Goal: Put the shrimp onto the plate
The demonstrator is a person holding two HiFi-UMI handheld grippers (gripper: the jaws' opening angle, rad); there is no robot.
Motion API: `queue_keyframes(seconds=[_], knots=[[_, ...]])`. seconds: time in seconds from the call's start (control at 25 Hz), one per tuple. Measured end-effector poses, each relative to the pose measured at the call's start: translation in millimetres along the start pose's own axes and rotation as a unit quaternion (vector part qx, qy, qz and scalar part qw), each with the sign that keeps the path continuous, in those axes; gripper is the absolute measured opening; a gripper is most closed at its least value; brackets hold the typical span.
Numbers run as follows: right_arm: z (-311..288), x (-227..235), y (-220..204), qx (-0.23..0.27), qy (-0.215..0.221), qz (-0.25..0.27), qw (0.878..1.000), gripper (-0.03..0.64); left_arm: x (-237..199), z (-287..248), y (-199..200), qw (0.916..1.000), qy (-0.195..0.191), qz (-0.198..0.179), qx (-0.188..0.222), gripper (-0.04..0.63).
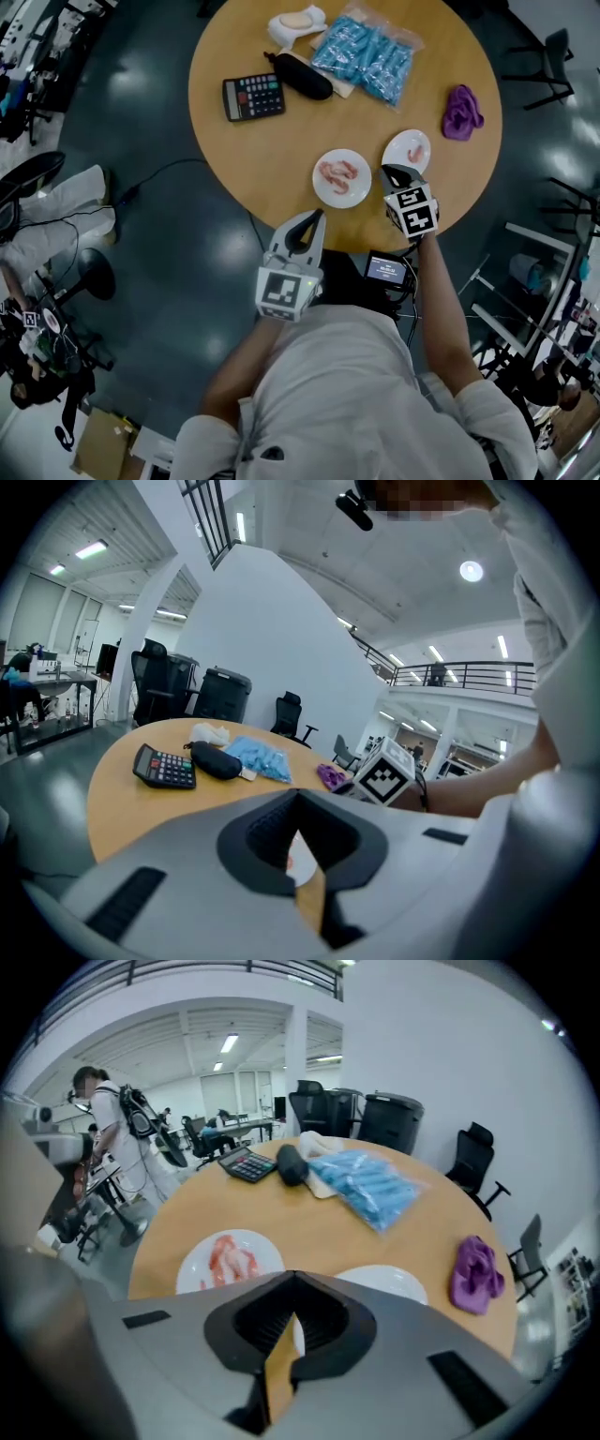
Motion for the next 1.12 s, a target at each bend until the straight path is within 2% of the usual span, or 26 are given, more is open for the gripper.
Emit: queue_keyframes(seconds=[0.2, 0.28, 0.36, 0.48, 0.56, 0.68, 0.76, 0.88, 1.12], knots=[[9.8, 110.2, -45.3, -0.070, -0.063, -0.008, 0.996, 0.017, 12.7, -4.7, 1.8, 1.0000, -0.005, -0.006, -0.001, 0.008], [5.9, 139.8, -53.5, -0.093, -0.075, -0.040, 0.992, 0.015, 17.4, -7.3, 1.5, 1.0000, -0.007, -0.004, -0.003, 0.008], [-2.3, 155.9, -55.9, -0.109, -0.072, -0.097, 0.987, 0.016, 21.1, -10.2, 0.8, 1.0000, -0.007, -0.003, -0.004, 0.008], [-19.3, 161.3, -54.4, -0.124, -0.049, -0.182, 0.974, 0.020, 25.0, -14.5, 1.1, 0.9999, -0.007, -0.005, -0.005, 0.008], [-27.8, 165.3, -55.3, -0.133, -0.057, -0.204, 0.968, 0.028, 27.1, -16.8, 2.2, 0.9999, -0.006, -0.006, -0.005, 0.008], [-36.3, 165.7, -56.0, -0.137, -0.049, -0.237, 0.961, 0.075, 26.2, -19.4, 3.5, 1.0000, -0.004, -0.008, -0.004, 0.008], [-40.2, 163.5, -57.3, -0.147, -0.045, -0.236, 0.960, 0.099, 23.5, -18.9, 3.1, 1.0000, -0.001, -0.007, -0.005, 0.008], [-42.3, 163.1, -56.0, -0.161, -0.053, -0.212, 0.962, 0.100, 20.1, -16.6, 2.0, 1.0000, 0.002, -0.006, -0.007, 0.008], [-49.8, 153.9, -56.9, -0.187, -0.050, -0.202, 0.960, 0.098, 17.7, -16.5, -0.6, 0.9999, 0.002, -0.003, -0.010, 0.008]])
Point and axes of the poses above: the fingertips, and each gripper's own axes: z backward along the fingers, x to its right, y out of its top, the point moved 2 cm from there along z, backward along the fingers, and after that the axes turned 3 degrees about -z, right-handed, at the moved point
